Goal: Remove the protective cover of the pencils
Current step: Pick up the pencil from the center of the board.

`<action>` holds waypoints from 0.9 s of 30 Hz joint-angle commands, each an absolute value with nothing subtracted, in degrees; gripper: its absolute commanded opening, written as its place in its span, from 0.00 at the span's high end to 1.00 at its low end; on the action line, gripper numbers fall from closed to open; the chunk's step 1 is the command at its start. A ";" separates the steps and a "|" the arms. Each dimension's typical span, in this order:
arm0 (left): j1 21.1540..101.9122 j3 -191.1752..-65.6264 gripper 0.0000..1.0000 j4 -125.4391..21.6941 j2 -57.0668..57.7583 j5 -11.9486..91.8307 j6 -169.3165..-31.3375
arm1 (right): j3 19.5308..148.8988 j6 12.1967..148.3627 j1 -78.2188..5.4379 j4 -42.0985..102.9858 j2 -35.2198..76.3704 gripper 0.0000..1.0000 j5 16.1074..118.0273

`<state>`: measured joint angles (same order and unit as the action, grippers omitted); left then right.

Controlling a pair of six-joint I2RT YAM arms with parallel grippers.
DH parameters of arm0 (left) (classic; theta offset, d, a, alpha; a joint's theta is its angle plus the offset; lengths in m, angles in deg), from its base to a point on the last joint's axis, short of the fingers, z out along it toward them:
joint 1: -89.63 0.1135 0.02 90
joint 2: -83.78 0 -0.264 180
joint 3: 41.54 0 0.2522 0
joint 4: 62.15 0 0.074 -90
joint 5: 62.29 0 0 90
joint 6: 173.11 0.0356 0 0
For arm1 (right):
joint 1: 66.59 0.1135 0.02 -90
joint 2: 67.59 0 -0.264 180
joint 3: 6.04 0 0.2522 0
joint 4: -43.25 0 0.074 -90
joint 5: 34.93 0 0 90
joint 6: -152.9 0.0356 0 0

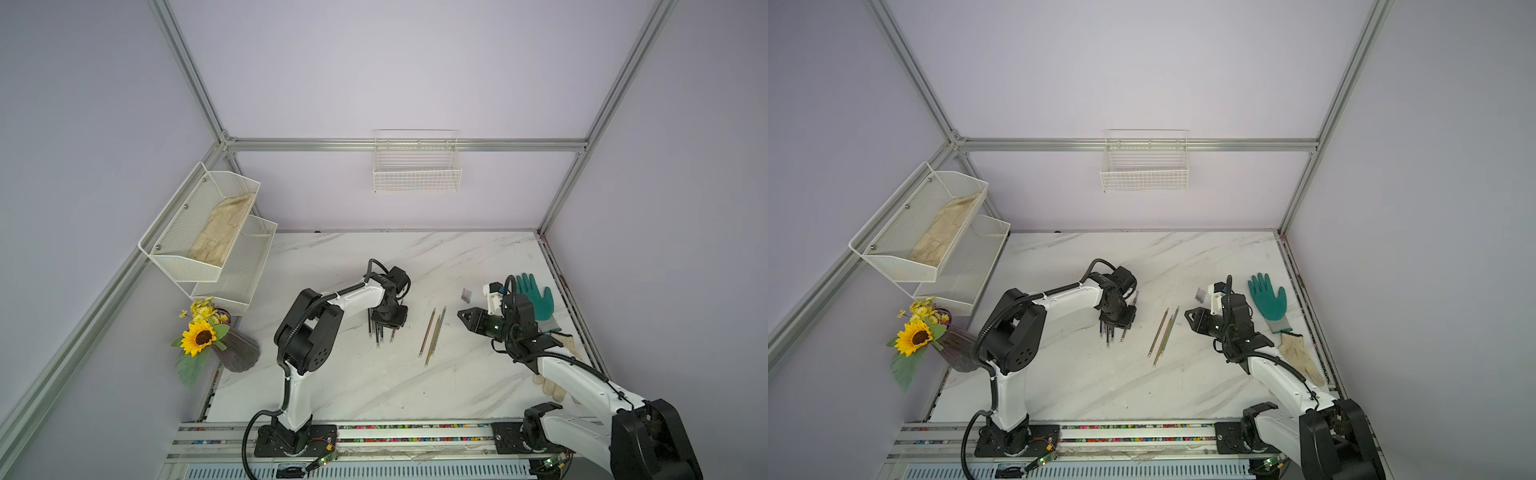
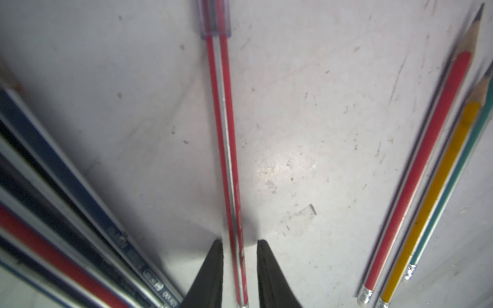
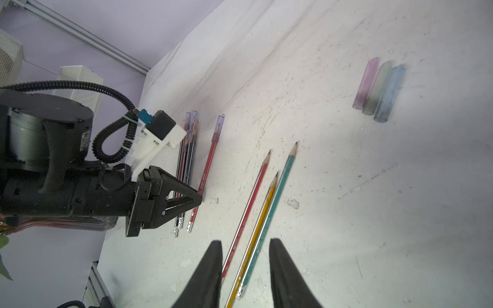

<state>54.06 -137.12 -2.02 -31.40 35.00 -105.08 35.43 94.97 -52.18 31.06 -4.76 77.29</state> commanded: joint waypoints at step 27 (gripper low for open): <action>50.08 -149.22 0.94 3.08 -30.66 34.79 -104.17 | 36.52 96.38 -51.97 35.07 -4.15 0.66 84.53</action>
